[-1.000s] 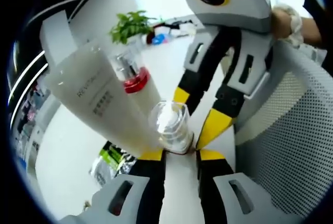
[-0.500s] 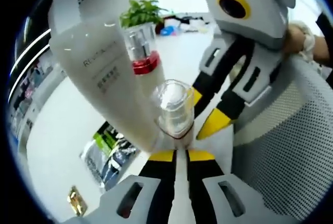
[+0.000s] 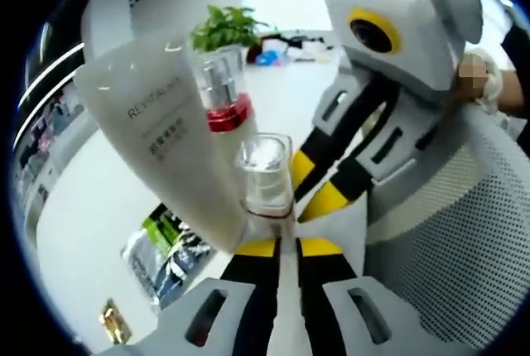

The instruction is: Arrange the skincare products in the storage area until every visible bottle or jar stands upright without overlapping.

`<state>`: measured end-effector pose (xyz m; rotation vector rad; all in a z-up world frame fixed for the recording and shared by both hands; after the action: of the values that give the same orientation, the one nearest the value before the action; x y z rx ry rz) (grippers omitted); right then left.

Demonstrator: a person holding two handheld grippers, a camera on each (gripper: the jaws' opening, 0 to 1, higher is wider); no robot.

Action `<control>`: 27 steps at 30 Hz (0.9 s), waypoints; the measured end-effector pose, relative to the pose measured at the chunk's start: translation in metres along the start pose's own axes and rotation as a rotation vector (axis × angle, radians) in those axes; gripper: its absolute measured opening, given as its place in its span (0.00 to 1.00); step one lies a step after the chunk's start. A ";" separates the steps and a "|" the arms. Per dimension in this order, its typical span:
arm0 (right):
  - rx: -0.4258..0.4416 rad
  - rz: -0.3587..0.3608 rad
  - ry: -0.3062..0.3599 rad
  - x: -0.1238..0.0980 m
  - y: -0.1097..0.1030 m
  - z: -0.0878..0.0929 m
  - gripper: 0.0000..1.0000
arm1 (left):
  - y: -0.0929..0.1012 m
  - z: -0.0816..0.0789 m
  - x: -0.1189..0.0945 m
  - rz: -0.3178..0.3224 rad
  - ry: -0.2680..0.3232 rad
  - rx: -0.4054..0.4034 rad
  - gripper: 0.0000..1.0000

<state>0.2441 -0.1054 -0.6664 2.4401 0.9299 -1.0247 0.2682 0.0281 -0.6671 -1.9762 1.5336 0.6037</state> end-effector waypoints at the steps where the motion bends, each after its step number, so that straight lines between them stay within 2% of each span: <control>1: -0.001 0.002 0.002 0.000 0.000 0.000 0.08 | 0.000 0.000 0.000 -0.001 0.000 0.003 0.04; 7: -0.009 0.027 0.003 0.000 0.002 0.000 0.04 | 0.000 -0.002 0.000 -0.011 0.008 0.018 0.09; 27: -0.019 0.028 0.022 0.001 0.002 -0.002 0.04 | 0.000 -0.004 -0.002 -0.043 0.016 0.032 0.10</control>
<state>0.2468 -0.1060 -0.6656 2.4465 0.9059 -0.9777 0.2680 0.0270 -0.6627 -1.9896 1.4966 0.5439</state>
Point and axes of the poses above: the point that each gripper's makers call its tool centre point, and the gripper's own axes: x roughly forward along the fingers, y roughly to its right, z roughly out of its underside, the point moved 10 cm from there along -x, roughly backward along the fingers, and after that the axes turned 9 degrees about x, right-handed, at the moved point
